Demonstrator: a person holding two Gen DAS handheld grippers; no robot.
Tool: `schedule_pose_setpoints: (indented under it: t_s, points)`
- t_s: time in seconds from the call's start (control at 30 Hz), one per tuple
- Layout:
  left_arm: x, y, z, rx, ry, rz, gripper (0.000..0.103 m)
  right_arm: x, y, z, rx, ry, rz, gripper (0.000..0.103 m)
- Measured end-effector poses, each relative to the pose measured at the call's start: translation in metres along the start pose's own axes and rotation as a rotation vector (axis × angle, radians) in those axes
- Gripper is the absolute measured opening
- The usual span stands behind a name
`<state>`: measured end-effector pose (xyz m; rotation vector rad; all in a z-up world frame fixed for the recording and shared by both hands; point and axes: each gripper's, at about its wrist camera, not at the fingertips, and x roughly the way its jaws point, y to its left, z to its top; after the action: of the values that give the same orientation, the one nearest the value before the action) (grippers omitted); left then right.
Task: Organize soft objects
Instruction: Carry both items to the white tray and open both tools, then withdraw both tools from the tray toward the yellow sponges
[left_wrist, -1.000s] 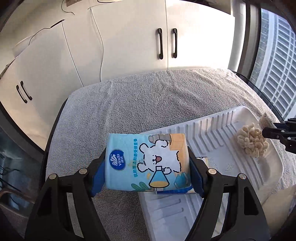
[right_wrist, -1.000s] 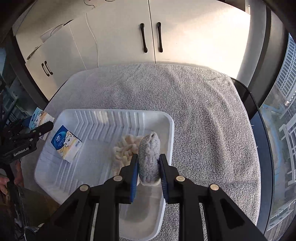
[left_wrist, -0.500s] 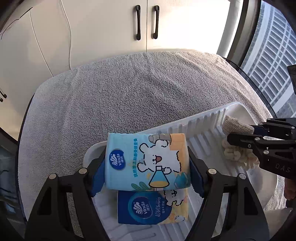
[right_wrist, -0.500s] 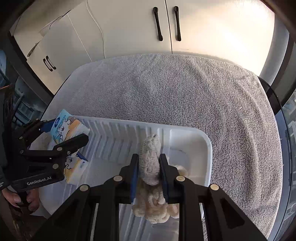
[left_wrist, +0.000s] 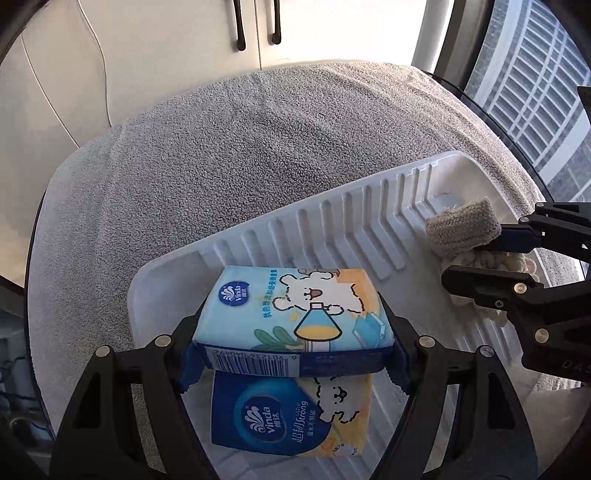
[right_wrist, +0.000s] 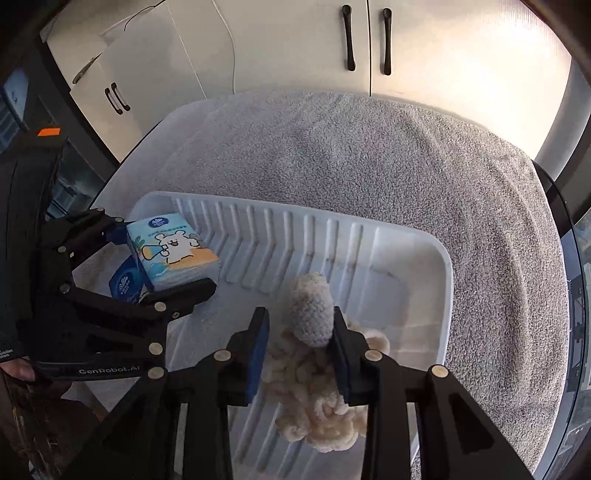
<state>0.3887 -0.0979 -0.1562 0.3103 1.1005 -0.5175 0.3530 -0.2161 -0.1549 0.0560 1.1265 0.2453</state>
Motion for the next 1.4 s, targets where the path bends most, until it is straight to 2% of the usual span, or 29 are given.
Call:
schedule_pose_setpoints:
  t_s: [0.03, 0.1, 0.2, 0.3, 0.53, 0.7, 0.87, 1.17, 1.4]
  points:
    - [0.0, 0.001, -0.001, -0.014, -0.005, -0.009, 0.076, -0.001, 0.001, 0.0, 0.001, -0.004, 0.004, 0.046]
    - [-0.002, 0.005, -0.002, -0.035, -0.018, -0.02, 0.076, -0.003, 0.002, 0.001, -0.004, -0.018, -0.006, 0.05]
    - [-0.009, 0.008, -0.004, -0.048, -0.043, -0.024, 0.076, -0.008, 0.0, 0.0, -0.004, -0.032, -0.023, 0.05]
    - [-0.018, 0.01, -0.007, -0.054, -0.072, -0.013, 0.076, -0.012, -0.004, -0.001, 0.012, -0.04, -0.018, 0.055]
    - [-0.039, 0.017, -0.012, -0.083, -0.115, 0.011, 0.076, -0.027, -0.015, -0.01, 0.035, -0.067, -0.026, 0.056]
    - [-0.057, 0.021, -0.018, -0.103, -0.161, 0.02, 0.076, -0.039, -0.019, -0.017, 0.057, -0.088, -0.039, 0.06]
    - [-0.08, 0.029, -0.03, -0.131, -0.22, 0.09, 0.076, -0.051, -0.02, -0.025, 0.069, -0.104, -0.07, 0.061]
    - [-0.105, 0.058, -0.066, -0.199, -0.23, 0.15, 0.076, -0.069, -0.029, -0.051, 0.102, -0.116, -0.11, 0.061]
    - [-0.116, 0.077, -0.107, -0.258, -0.231, 0.174, 0.076, -0.087, -0.042, -0.079, 0.136, -0.124, -0.134, 0.061]
